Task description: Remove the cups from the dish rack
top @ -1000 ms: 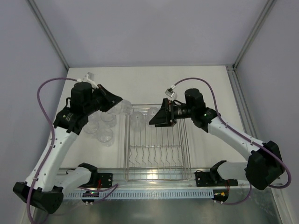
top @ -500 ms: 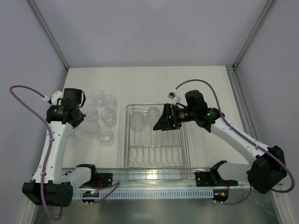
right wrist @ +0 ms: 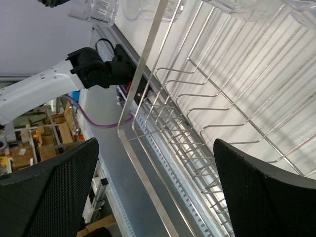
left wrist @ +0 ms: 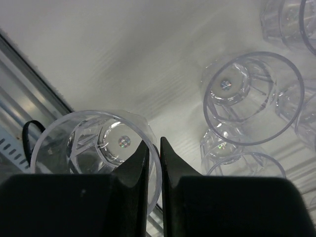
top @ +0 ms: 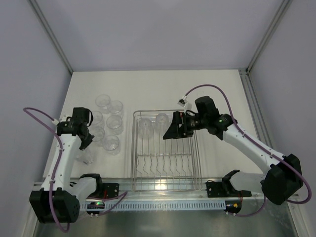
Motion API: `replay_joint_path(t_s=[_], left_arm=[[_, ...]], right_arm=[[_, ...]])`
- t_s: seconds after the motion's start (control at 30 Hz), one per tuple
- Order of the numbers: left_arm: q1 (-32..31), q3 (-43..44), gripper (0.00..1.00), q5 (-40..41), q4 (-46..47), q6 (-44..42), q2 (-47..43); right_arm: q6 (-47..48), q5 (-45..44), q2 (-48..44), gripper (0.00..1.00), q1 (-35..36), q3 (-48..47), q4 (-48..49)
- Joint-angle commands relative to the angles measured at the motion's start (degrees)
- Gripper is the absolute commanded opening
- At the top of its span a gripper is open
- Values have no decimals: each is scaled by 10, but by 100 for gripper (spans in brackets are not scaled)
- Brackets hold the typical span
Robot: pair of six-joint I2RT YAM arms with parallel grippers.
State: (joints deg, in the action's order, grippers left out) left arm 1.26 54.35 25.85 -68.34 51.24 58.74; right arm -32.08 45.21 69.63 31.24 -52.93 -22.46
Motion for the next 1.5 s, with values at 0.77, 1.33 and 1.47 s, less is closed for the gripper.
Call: replay_joint_path(t_s=[0.77, 1.33, 1.47], left_arm=[[3, -113, 0, -120, 214, 1, 36], [3, -117, 66, -148, 220, 1, 28], [2, -108, 70, -165, 208, 3, 10]], right_arm=[[176, -507, 205, 100, 65, -208, -224], [207, -557, 273, 100, 59, -228, -135], [213, -565, 291, 100, 58, -244, -127]])
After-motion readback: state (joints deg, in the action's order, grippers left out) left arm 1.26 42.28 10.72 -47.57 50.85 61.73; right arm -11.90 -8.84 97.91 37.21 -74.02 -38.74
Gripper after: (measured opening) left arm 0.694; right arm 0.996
